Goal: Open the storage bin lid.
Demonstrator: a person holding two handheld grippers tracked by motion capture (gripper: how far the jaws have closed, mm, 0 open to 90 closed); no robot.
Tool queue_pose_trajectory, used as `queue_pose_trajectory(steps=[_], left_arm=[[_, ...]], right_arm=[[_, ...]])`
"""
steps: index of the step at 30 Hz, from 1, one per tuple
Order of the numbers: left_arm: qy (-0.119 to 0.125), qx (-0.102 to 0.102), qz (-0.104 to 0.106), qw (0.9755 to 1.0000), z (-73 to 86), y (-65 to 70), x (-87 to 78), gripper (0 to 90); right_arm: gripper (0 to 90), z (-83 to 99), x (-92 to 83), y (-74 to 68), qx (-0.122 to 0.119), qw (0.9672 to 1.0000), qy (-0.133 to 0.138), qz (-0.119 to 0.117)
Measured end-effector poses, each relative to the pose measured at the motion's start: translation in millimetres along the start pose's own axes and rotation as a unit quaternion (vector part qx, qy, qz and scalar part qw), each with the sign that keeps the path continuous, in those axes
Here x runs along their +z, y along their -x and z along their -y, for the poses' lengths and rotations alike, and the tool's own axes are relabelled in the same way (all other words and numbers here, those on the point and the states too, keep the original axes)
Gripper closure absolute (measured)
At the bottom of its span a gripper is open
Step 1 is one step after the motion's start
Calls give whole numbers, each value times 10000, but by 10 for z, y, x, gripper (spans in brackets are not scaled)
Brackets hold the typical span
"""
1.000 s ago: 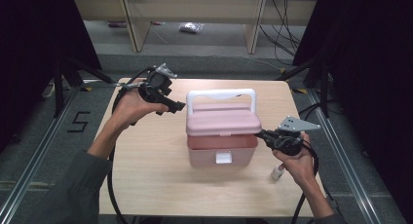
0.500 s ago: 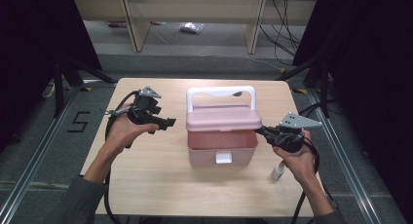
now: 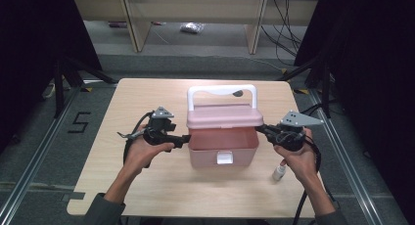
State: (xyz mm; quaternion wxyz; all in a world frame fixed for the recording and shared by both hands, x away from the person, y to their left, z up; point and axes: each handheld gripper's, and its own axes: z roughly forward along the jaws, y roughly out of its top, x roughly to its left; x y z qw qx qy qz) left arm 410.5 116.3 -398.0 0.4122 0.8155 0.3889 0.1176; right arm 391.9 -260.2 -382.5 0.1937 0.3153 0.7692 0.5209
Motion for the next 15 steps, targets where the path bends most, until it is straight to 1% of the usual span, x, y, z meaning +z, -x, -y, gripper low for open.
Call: queue_pose_trajectory(steps=[1,2,3,5,6,7,8,10,11,12,13,14,15], left_arm=[[24,-44,30,10000,10,16,27,283],[30,-76,50,10000,21,29,56,286],[29,-84,30,10000,31,39,83,289],[-75,-7,2,10000,46,51,128,305],[-58,0,15,10000,54,56,144,312],[-61,-3,30,10000,59,59,156,326],[-59,37,30,10000,66,66,170,339],[-58,96,20,9999,73,81,192,353],[-69,87,7,9999,75,85,202,366],[-53,143,0,9999,79,93,209,373],[-50,127,24,9999,83,101,218,384],[-9,157,18,9999,88,108,232,406],[-13,157,59,9999,91,113,245,430]], right_arm=[[900,-1,-3,3,-55,10000,16,65],[900,-3,-5,6,-69,10000,-2,57],[900,-2,-5,3,-32,10000,-11,41],[900,-1,-2,-3,49,10000,-9,5],[900,-3,-5,-4,61,10000,-20,15],[900,-7,-2,13,-49,10000,5,47],[900,-10,-1,12,-29,10000,-3,45],[900,-18,9,19,-80,9999,68,98],[900,-21,12,3,21,9999,74,109],[900,-36,7,25,-111,9999,19,83],[900,-42,12,13,-37,10000,12,79],[900,-52,22,22,-74,9999,44,67],[900,-61,16,13,2,10000,-24,69]])
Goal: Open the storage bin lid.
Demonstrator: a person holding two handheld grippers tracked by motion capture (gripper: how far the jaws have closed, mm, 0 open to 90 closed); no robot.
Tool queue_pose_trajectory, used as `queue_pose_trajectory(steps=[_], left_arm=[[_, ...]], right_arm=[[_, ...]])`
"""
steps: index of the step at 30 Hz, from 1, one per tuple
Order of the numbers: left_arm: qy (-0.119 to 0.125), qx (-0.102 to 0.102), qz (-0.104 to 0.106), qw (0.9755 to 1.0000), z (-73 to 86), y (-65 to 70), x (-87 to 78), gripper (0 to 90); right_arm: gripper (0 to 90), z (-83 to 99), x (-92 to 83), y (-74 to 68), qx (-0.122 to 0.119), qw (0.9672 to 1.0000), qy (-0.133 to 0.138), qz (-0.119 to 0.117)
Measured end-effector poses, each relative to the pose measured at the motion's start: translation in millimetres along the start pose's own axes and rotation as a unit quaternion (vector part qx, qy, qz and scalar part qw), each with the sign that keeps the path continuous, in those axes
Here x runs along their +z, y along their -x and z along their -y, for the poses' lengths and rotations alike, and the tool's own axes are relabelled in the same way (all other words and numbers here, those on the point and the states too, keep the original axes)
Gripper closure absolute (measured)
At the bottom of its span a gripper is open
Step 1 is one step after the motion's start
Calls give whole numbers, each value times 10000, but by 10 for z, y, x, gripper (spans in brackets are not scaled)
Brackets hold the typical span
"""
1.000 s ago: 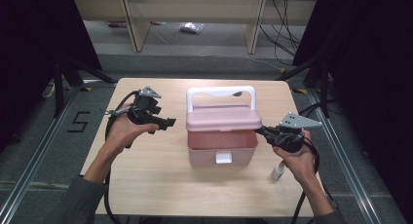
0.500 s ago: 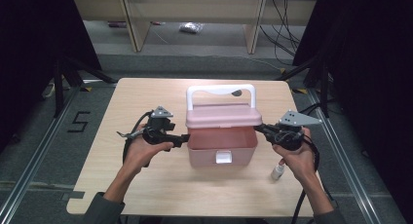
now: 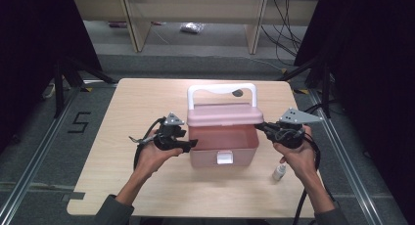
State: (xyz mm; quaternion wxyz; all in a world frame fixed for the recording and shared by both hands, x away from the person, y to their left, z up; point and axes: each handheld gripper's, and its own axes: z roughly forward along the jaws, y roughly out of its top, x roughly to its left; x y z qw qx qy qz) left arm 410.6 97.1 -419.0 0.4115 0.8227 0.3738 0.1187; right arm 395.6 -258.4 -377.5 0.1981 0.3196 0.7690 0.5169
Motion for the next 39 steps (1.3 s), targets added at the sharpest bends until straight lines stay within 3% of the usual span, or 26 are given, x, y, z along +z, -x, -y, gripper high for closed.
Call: queue_pose_trajectory(steps=[1,3,4,8,11,13,14,16,19,21,27,30,32,36,39], left_arm=[[6,23,-3,10000,2,10,16,454],[-22,116,-162,9998,0,40,35,454],[-68,171,-134,9997,-4,40,31,455],[-47,148,-126,9998,0,43,30,463],[-63,193,-129,9997,-2,39,23,479],[-37,149,-61,9999,7,25,21,490],[-27,152,-66,9999,10,27,19,498],[-55,178,-133,9997,11,39,8,514],[-53,214,-134,9997,15,62,3,518],[-38,190,-117,9997,16,60,5,519],[-19,182,-83,9998,26,54,0,522],[-5,167,-96,9998,28,56,0,522],[8,143,-56,9999,29,50,4,522],[32,116,-37,9999,32,43,5,520],[29,84,11,10000,35,36,5,520]], right_arm=[[900,-12,10,21,-107,9999,51,20],[900,-36,13,17,-1,10000,5,9],[900,-51,20,46,-108,9999,49,11],[900,-88,50,83,-74,9998,151,76],[900,-122,49,113,-63,10000,17,49],[900,-140,65,132,-55,10000,37,59],[900,-146,82,150,-121,9998,130,114],[900,-159,89,173,-156,9998,59,95],[900,-163,88,177,9,10000,55,42],[900,-166,110,217,-104,9998,135,85],[900,-175,175,300,102,9997,176,100],[900,-186,233,358,43,9996,232,139],[900,-199,256,365,148,9997,153,141],[900,-228,284,444,39,9997,156,209],[900,-252,304,477,110,9997,71,212]])
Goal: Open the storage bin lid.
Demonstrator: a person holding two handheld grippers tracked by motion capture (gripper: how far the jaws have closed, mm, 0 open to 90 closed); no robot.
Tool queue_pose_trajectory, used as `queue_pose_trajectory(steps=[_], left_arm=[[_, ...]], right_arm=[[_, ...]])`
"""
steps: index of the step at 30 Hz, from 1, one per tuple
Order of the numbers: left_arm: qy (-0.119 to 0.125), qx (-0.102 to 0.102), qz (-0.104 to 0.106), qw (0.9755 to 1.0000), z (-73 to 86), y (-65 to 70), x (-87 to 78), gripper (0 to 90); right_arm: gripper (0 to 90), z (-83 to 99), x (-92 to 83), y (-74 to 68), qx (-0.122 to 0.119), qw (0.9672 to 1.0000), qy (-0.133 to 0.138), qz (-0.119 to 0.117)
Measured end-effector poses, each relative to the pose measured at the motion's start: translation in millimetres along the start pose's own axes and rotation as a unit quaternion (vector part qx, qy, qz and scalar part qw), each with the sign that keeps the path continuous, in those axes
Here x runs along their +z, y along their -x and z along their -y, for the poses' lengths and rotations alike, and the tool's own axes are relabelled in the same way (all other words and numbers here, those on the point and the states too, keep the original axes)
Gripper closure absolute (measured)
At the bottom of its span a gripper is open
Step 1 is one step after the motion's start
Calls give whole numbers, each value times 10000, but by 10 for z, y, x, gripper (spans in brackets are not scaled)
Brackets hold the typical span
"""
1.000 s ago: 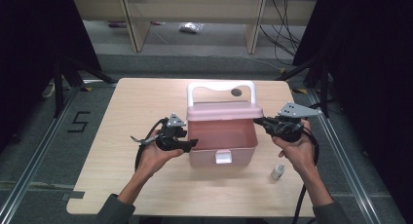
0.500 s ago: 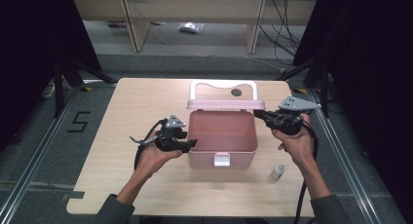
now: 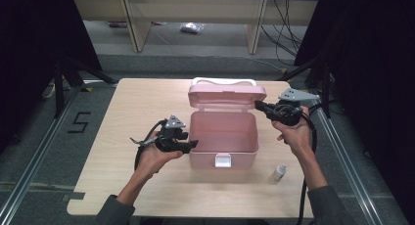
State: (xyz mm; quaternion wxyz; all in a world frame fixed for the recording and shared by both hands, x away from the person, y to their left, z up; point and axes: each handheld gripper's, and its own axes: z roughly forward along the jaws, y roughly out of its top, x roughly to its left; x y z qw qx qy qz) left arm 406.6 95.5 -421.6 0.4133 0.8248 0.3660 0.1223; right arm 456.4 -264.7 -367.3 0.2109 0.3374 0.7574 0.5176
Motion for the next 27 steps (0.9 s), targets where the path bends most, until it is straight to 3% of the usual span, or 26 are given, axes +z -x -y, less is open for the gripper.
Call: queue_pose_trajectory(steps=[10,19,22,24,25,27], left_arm=[[67,-92,43,9999,13,-7,1,518],[85,-115,89,9999,22,-8,-4,514],[71,-89,83,9999,22,-7,-7,515],[68,-86,80,9999,23,-7,-9,516],[65,-84,74,9999,21,-5,-8,516],[55,-66,77,9999,19,-1,-8,516]], right_arm=[[900,-59,145,120,-87,9999,-26,101],[900,-11,284,207,145,9998,-122,109],[900,-22,319,248,48,9997,-150,161],[900,-16,349,248,174,9996,-163,175],[900,-22,354,270,102,9996,-198,171],[900,-24,377,273,242,9994,-223,134]])
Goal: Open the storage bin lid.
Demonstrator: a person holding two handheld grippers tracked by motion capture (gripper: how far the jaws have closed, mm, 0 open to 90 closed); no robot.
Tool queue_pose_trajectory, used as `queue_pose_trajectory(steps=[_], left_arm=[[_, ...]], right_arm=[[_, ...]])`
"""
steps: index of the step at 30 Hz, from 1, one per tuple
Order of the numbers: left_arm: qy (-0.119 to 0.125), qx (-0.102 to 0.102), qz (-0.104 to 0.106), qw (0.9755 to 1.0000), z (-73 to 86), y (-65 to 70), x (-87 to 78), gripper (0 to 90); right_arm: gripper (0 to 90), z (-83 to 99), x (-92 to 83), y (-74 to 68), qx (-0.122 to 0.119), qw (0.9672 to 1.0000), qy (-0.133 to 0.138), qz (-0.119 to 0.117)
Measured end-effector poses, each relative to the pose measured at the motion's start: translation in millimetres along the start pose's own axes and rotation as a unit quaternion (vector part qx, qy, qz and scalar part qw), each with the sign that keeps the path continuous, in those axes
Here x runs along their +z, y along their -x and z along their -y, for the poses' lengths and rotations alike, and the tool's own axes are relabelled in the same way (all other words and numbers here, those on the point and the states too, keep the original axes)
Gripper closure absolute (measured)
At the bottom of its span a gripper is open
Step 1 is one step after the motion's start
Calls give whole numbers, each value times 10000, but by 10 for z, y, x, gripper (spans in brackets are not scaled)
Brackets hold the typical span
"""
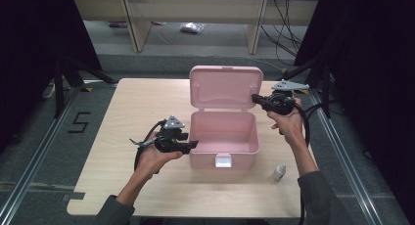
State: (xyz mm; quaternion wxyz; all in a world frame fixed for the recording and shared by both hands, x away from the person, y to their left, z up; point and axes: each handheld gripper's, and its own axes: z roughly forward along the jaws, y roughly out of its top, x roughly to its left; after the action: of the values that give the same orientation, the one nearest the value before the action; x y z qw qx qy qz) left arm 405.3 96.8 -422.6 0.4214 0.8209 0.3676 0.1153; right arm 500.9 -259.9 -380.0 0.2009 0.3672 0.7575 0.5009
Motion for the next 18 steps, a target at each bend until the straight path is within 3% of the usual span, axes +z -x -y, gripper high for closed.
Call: queue_pose_trajectory(steps=[1,2,3,5,7,8,9,10,12,18], left_arm=[[-8,12,-19,10000,0,3,-3,516],[-13,14,-11,10000,0,1,-3,515],[-5,12,21,10000,1,-4,-1,513],[8,10,15,10000,3,-3,-1,512],[12,7,-17,10000,4,2,-3,512],[26,-6,-21,10000,4,5,0,512],[19,2,-50,10000,4,4,-1,512],[17,4,-56,10000,4,4,-1,512],[23,0,-61,10000,4,7,-1,512],[31,26,-21,10000,3,10,-3,511]], right_arm=[[900,-6,11,31,-142,9999,19,48],[900,-8,18,45,-129,9999,-22,48],[900,0,41,32,87,10000,-15,-30],[900,-6,65,41,185,9998,-83,-30],[900,-6,102,72,4,10000,-55,66],[900,-3,120,65,119,9999,-96,23],[900,-5,125,76,32,9999,-92,125],[900,2,147,72,133,9999,-89,18],[900,6,161,63,307,9994,-162,79],[900,31,218,87,220,9995,-131,184]])
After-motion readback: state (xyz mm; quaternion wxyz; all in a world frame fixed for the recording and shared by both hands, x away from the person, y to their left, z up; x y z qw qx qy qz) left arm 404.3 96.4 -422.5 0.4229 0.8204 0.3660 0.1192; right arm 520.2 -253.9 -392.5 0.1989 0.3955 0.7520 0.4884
